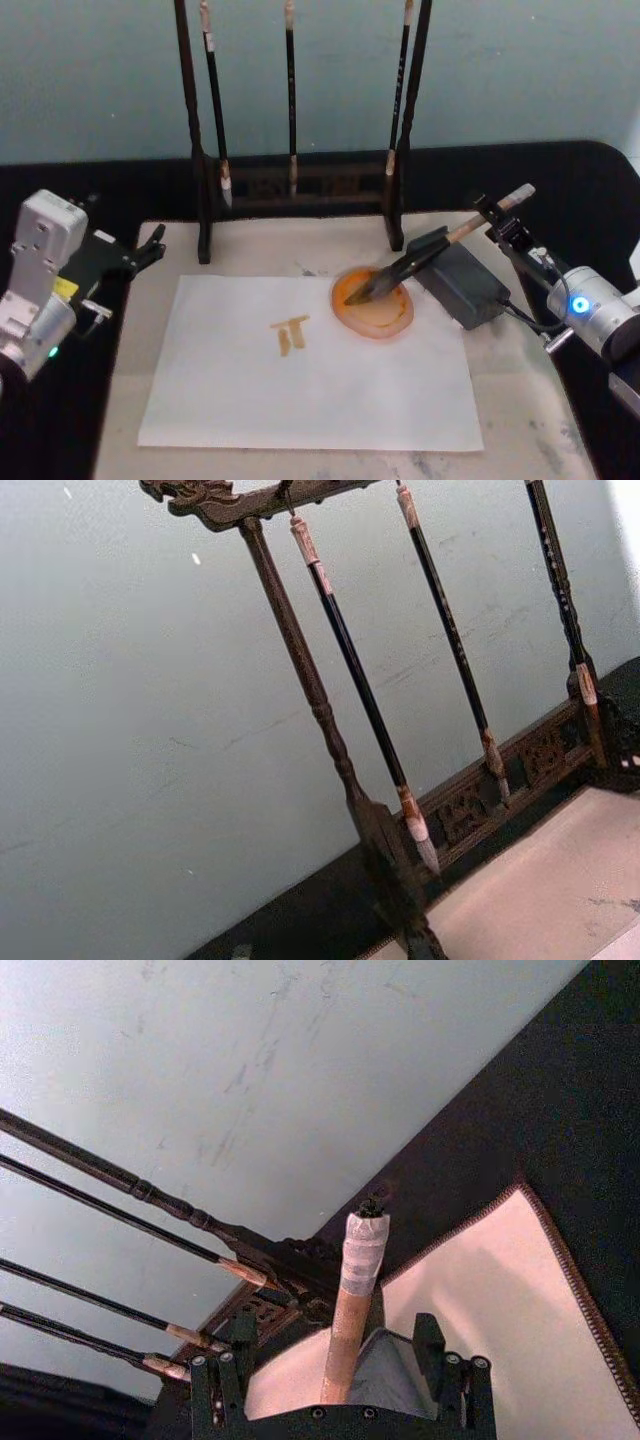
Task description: Pick up the brush from the inkstone, write on the paper, then place the brush back to its original position.
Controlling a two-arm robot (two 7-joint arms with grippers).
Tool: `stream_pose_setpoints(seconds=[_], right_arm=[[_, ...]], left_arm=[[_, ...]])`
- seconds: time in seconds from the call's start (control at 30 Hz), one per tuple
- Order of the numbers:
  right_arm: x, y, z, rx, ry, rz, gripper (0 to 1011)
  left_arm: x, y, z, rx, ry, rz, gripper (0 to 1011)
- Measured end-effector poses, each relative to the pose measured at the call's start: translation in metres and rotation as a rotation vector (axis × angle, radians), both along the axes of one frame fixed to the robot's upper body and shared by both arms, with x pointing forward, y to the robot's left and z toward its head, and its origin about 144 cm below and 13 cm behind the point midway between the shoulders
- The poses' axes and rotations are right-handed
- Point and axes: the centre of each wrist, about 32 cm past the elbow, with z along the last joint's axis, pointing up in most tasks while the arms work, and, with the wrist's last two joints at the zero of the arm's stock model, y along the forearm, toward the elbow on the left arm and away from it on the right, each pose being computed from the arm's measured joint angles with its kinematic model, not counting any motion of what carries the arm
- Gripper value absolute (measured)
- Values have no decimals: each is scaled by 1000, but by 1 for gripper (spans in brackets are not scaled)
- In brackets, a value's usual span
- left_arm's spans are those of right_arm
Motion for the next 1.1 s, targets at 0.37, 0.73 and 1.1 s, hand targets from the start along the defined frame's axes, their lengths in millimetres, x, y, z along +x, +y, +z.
stream_pose_setpoints(seconds=[0.37,0.73,1.1], right_arm=[[-1,0,-1,-5,-6,6,1000],[-1,0,0,-4,-6,4,860],[0,0,0,-3,-5,4,548]], left_arm=[[0,0,0,0,0,0,1010],[0,0,0,0,0,0,1010],[0,0,0,0,0,0,1010]])
